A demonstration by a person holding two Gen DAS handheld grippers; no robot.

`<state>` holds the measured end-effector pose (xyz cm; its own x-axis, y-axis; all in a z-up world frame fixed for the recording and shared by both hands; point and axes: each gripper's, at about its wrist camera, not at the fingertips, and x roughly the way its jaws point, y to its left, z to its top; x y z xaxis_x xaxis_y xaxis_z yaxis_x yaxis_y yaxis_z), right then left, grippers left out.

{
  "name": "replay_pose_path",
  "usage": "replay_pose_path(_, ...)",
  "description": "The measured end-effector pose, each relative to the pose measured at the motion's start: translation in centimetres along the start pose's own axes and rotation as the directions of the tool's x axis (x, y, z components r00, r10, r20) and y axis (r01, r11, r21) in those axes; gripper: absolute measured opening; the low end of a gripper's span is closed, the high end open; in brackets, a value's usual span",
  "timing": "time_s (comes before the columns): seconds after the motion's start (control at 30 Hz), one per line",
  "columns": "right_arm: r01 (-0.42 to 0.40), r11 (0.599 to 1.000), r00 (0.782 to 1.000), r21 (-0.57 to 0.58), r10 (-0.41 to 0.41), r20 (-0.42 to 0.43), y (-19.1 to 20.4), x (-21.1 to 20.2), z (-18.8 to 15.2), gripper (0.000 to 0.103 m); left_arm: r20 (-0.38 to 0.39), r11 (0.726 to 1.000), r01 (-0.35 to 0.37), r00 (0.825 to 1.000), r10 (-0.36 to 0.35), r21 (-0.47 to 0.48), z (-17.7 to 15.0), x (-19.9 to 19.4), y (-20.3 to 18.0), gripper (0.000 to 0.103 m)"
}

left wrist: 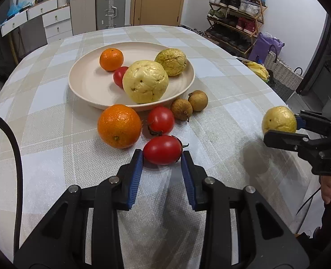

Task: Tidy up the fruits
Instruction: 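Lower the left tool onto a red tomato and grasp it while the right tool holds the pomelo, then carry the tomato and pomelo over the cream plate with both tools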

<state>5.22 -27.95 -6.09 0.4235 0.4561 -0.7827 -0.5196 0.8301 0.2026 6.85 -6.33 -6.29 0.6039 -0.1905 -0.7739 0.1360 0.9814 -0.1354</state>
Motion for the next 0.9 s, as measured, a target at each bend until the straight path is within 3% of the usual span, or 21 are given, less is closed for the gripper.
replay_pose_path(0.43,-0.014,1.0,0.999,0.0,0.014,0.044,0.0,-0.2,0.2,0.05,0.024,1.0,0.018,1.0,-0.018,0.002,-0.6,-1.4,0.3,0.031)
replay_pose_path(0.9,-0.041,0.999,0.988,-0.001,0.041,0.15,1.0,-0.7,0.6,0.05,0.136,1.0,0.001,0.991,-0.005,0.024,0.1,-4.7,0.3,0.031)
